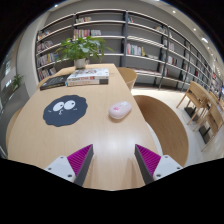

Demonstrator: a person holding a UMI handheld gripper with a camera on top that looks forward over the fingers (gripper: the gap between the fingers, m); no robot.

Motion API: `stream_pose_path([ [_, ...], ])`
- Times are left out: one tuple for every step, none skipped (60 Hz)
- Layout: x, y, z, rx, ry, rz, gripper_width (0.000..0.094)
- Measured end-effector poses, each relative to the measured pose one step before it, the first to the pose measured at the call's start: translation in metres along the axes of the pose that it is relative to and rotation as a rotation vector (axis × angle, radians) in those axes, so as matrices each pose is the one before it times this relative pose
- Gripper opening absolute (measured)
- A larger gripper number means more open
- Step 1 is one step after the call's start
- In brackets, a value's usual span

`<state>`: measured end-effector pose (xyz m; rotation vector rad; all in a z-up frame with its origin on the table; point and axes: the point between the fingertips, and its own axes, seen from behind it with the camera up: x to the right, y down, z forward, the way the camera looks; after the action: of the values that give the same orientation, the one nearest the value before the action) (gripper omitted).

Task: Arrange mouse

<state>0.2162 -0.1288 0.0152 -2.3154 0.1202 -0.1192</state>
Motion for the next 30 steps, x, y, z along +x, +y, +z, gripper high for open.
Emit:
stream_pose_path([
  [0.00249, -0.00289, 0.00780, -0.00149, -0.00088, 0.0004, 0.0844],
  [0.00207, -0.00377, 0.00790, -0.00173, -0.00056, -0.0005, 0.0848],
  [0.00202, -0.00377, 0.00800, -0.00164, -0.00044, -0.0012, 0.0848],
  [0.00182, -0.00342, 0.00770, -0.00221, -0.00047, -0.0015, 0.0848],
  [0.00130, -0.00343, 0.00741, -0.00222, -0.00093, -0.0017, 0.0847],
  [-0.00275, -0.00737, 0.00894, -0.00356, -0.00098, -0.0012, 0.0845],
  [0.00253, -0.00172, -0.00233, -0.00357, -0.00308, -0.0026, 0.0845],
  [0.00032, -0.00330, 0.00643, -0.00235, -0.00407, -0.0016, 0.0846],
  [-0.00008, -0.00282, 0.00660, -0.00278, -0.00446, -0.0010, 0.0846],
  [-0.00021, -0.00250, 0.00648, -0.00388, -0.00439, -0.0009, 0.0846],
  [-0.00066, -0.00224, 0.00624, -0.00538, -0.00545, -0.0007, 0.0846],
  [-0.00158, -0.00574, 0.00467, 0.00614, -0.00984, 0.0040, 0.0844],
  [-0.00139, -0.00491, 0.00515, 0.00494, -0.00898, 0.0050, 0.0847],
  [-0.00081, -0.00334, 0.00541, -0.00249, -0.00531, 0.0015, 0.0849],
  [-0.00062, -0.00259, 0.00434, -0.00413, -0.00602, -0.0018, 0.0846],
  [-0.00397, -0.00716, 0.00581, 0.00208, -0.00646, 0.0010, 0.0844],
  [0.00058, -0.00180, 0.00154, -0.00470, -0.00409, -0.0040, 0.0842],
  [-0.00058, -0.00381, 0.00369, -0.00169, -0.00353, -0.0032, 0.0843],
  [-0.00053, -0.00401, 0.00357, 0.00029, -0.00320, -0.0020, 0.0844],
  [-0.00067, -0.00317, 0.00386, -0.00262, -0.00259, -0.0030, 0.0846],
  [0.00079, -0.00346, 0.00317, -0.00213, 0.00201, -0.0018, 0.0853],
  [-0.00014, -0.00435, 0.00339, 0.00253, -0.00109, -0.0019, 0.0855],
  [-0.00066, -0.00331, 0.00334, -0.00153, -0.00410, -0.0041, 0.0854],
  [-0.00048, -0.00225, 0.00336, -0.00486, -0.00350, -0.0042, 0.0856],
  [-0.00106, -0.00311, 0.00390, 0.00093, -0.00680, -0.0016, 0.0854],
  [-0.00029, -0.00236, 0.00150, -0.00297, -0.00382, -0.0024, 0.0851],
  [-0.00059, -0.00236, 0.00291, -0.00369, -0.00355, -0.0034, 0.0843],
  [-0.00031, -0.00278, 0.00246, -0.00183, -0.00478, -0.0034, 0.0836],
  [-0.00013, -0.00305, 0.00248, 0.00002, -0.00301, -0.0028, 0.0822],
  [0.00033, -0.00263, 0.00238, 0.00004, -0.00147, -0.0026, 0.0807],
])
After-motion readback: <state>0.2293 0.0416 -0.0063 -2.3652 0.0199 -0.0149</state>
